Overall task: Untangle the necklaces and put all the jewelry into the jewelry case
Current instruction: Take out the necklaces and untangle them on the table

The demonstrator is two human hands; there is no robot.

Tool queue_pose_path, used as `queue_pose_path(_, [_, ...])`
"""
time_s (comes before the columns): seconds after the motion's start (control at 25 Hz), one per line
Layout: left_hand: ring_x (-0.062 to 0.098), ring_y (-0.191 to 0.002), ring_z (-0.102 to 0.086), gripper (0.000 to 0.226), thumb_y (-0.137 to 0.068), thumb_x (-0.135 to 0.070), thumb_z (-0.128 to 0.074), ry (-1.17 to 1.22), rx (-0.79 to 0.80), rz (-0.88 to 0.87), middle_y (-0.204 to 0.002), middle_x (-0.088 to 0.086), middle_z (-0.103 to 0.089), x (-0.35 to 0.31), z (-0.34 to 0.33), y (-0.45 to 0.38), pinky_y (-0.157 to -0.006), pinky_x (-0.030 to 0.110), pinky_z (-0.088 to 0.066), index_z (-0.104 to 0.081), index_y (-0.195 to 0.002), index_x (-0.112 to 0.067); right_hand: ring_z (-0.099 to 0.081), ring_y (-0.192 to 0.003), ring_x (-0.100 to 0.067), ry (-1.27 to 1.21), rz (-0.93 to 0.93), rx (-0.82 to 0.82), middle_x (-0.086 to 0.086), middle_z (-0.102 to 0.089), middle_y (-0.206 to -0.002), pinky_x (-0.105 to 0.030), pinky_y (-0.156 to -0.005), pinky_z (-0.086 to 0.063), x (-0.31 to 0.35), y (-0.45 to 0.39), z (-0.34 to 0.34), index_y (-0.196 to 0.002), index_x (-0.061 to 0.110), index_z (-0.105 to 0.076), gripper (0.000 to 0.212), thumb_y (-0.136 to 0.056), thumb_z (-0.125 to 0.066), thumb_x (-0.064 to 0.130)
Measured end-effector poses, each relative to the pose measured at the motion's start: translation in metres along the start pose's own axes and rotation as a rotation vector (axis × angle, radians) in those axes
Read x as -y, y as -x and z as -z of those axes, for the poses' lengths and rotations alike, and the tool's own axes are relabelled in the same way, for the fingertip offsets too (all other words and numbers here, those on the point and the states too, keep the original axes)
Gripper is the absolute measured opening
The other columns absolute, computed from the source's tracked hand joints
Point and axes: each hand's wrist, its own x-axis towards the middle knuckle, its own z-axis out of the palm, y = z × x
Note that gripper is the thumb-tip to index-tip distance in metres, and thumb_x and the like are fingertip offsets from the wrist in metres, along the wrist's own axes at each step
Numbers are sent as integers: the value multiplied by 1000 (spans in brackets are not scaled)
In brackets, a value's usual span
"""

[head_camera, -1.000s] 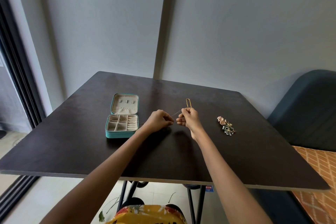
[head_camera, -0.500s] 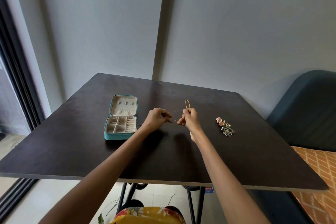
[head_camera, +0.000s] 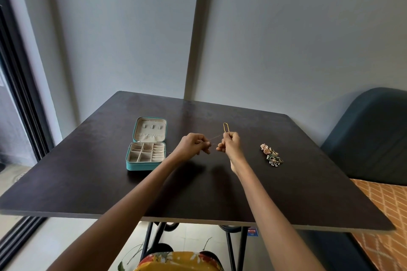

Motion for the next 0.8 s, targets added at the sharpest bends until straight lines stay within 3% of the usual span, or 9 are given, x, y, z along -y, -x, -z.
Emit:
queue_pose_path(0.12, [5, -47, -53, 15, -93, -17, -56, -8, 15, 26, -72, 10, -66, -5, -2, 2, -46, 14, -41, -66, -85, -9, -49, -57, -10, -70, -19, 6, -1, -43, -66, -23, -56, -51, -1, 4, 1, -83, 14, -43, 18, -101, -38, 12])
queue_pose_path(0.2, [14, -47, -51, 17, -92, -18, -57, 8, 9, 42, -65, 10, -60, -8, -3, 3, -45, 19, -42, -67, -86, -5, -49, -58, -12, -178, -51, 25, -1, -41, -65, -28, -61, -52, 0, 7, 0, -86, 12, -44, 16, -101, -38, 11])
queue_pose_path(0.4, [17, -50, -51, 13, -88, -19, -63, 111, -21, 22, -65, 13, -61, -13, -6, 3, -45, 22, -43, -70, -82, -9, -46, -60, -12, -397, -161, 35, -2, -41, -67, -33, -65, -53, 5, 8, -1, -89, 10, -46, 14, -101, -38, 11])
queue_pose_path(0.52, [17, -55, -54, 10, -86, -20, -67, 123, -61, 11, -70, 14, -65, -12, -7, 2, -48, 26, -45, -72, -83, -13, -44, -52, -11, -564, -249, 24, -1, -38, -63, -26, -52, -51, 9, 12, -3, -81, 9, -44, 21, -101, -37, 9])
queue_pose_path(0.64, [13, -45, -48, 10, -89, -15, -63, 229, -45, 29, -59, 9, -59, -15, -8, 1, -41, 21, -40, -68, -83, -8, -41, -37, -7, -738, -316, 12, -1, -36, -58, -18, -39, -41, 10, 16, -4, -73, 8, -43, 28, -101, -37, 7])
queue_pose_path(0.8, [5, -39, -46, 13, -93, -13, -56, 383, -31, 91, -66, 4, -59, -19, -6, 2, -37, 16, -37, -61, -86, -3, -39, -37, -6, -868, -343, 54, 0, -38, -58, -16, -33, -30, 6, 16, 2, -76, 10, -42, 26, -101, -37, 9])
